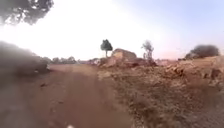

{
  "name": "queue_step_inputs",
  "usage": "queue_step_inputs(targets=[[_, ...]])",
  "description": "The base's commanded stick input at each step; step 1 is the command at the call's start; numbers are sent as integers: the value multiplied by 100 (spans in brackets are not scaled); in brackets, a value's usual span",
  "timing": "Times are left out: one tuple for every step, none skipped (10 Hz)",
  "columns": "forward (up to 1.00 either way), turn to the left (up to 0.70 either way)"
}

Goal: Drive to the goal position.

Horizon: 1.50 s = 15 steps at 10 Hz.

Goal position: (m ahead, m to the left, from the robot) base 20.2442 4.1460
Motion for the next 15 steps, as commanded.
queue_step_inputs(targets=[[70, 5], [70, 0], [70, 0], [70, 0], [70, 0], [70, 0], [70, 13], [70, 35], [70, 34], [70, 12], [70, 0], [70, 0], [70, 0], [70, 0], [70, 0]])
